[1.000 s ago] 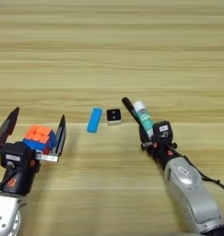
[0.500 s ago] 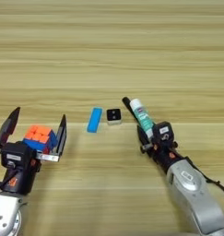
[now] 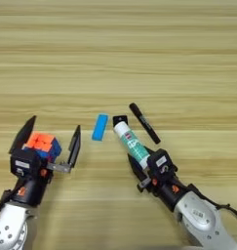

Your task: Move the objects on the table

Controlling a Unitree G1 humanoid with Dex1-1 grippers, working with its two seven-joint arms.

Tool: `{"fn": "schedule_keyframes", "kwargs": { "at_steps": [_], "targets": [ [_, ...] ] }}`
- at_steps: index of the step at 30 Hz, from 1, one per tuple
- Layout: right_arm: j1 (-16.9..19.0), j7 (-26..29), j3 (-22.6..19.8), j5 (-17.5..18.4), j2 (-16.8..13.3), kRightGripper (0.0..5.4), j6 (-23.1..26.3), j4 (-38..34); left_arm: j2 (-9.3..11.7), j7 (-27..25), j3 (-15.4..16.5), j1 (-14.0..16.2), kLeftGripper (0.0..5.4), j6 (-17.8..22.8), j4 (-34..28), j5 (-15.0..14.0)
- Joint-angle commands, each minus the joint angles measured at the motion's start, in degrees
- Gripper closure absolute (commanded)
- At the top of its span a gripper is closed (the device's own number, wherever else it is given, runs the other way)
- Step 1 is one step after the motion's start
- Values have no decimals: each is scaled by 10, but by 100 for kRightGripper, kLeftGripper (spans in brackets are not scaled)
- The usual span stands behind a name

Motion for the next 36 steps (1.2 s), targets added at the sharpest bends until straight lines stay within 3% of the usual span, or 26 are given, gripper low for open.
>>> {"fn": "schedule_keyframes", "kwargs": {
  "at_steps": [1, 4, 8, 15, 23, 30, 36],
  "targets": [
    [-1, 11, 3, 1, -11, 376, -9, -23, 14, -51, -38, 23, 0, 73, -37, -82],
    [-1, 14, 7, 0, -15, 376, -17, -36, 19, -84, -65, 42, 0, 143, -63, -158],
    [0, 16, 14, -2, -20, 376, -28, -49, 19, -104, -78, 53, 0, 187, -79, -194],
    [3, 29, 36, 1, -30, 376, -50, -69, 10, -104, -80, 54, 0, 199, -89, -187],
    [12, 63, 82, 2, -60, 376, -84, -67, 9, -111, -90, 59, 0, 198, -103, -177],
    [11, 69, 85, 2, -68, 376, -98, -57, 16, -128, -100, 71, 0, 208, -131, -200],
    [11, 72, 94, -7, -74, 376, -114, -54, 16, -130, -101, 72, 0, 213, -137, -198]
  ]
}}
